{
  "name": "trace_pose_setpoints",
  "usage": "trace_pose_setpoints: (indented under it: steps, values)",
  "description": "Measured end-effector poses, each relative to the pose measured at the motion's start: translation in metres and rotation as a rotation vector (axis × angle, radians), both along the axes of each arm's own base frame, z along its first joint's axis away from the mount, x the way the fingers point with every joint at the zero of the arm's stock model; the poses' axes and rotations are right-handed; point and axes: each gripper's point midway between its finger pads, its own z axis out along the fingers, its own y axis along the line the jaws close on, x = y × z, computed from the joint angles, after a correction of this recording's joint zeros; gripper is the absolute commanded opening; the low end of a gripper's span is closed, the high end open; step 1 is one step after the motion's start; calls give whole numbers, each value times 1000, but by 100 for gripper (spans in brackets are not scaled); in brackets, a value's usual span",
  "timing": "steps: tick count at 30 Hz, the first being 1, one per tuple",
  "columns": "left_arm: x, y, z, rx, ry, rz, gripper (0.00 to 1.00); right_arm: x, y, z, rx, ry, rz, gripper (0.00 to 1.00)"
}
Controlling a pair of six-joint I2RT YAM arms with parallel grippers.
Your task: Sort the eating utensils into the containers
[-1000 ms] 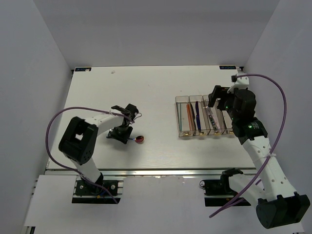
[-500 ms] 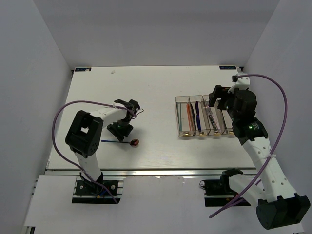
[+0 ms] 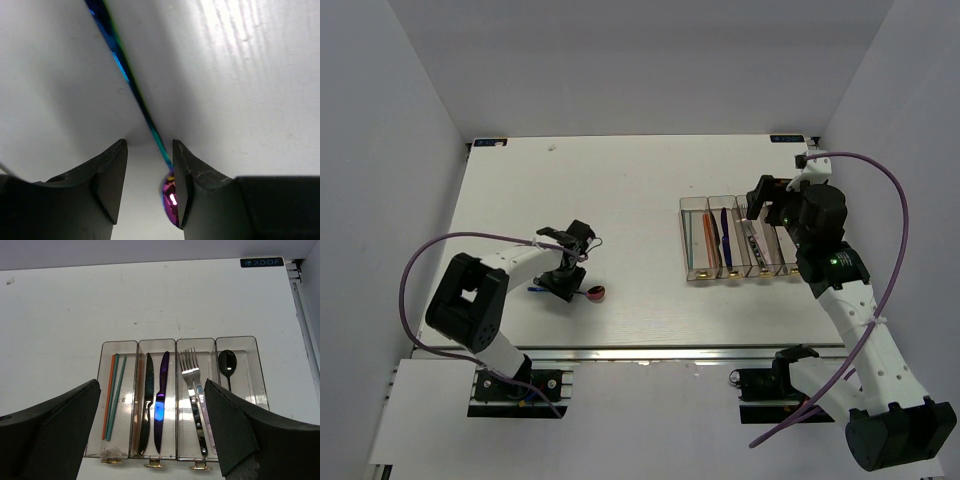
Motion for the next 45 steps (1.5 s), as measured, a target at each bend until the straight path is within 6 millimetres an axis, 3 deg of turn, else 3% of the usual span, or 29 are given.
trace_pose_setpoints:
  steps: [7,9,11,13,19,24,36,45]
  values:
    - [3,-6,-6,-50,-49,28,31,-3,2,5,6,-15,12,89]
    - [6,-9,-6,-65,-58,34,17,-4,2,7,7,-21,15,89]
    - [9,-12,-6,-79,-70,38,15,-5,2,7,8,-22,14,89]
    - [13,-17,-5,-104,-83,42,1,-5,2,7,7,-22,15,89]
    - [29,-35,-5,-188,-143,43,0,-5,3,2,6,-16,16,89]
    - [38,-38,1,-201,-187,31,0,-6,8,2,14,-13,45,89]
    - [22,-1,9,-32,-218,-66,0,-7,20,-1,31,2,107,89]
    - [27,-7,26,-1,-277,-232,0,-1,49,-26,88,98,240,89]
